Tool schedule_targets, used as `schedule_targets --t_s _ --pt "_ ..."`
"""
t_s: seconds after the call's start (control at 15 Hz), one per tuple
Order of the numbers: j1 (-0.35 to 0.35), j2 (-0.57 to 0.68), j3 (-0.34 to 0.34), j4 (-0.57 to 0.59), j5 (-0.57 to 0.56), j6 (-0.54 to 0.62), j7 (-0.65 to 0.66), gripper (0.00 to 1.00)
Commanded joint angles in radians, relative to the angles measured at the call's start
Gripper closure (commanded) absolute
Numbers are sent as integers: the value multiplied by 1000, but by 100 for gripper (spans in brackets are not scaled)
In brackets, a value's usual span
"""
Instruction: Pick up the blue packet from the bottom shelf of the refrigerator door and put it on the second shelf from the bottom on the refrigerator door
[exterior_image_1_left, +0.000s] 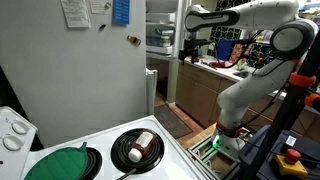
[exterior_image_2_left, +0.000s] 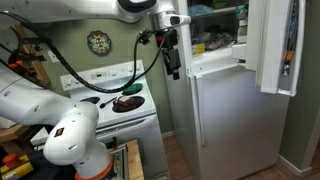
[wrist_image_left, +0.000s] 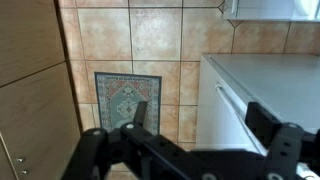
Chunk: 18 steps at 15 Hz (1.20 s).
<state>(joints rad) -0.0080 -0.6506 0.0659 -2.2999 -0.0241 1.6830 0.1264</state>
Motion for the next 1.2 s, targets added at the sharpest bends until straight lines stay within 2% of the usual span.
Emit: schedule_targets --t_s 0.0,0.67,1.13 --pt "3 1 -2 2 -1 -2 1 0" --pt "4 -2 -2 6 -4 6 0 0" --pt "18 -12 31 63 -100 25 -58 0"
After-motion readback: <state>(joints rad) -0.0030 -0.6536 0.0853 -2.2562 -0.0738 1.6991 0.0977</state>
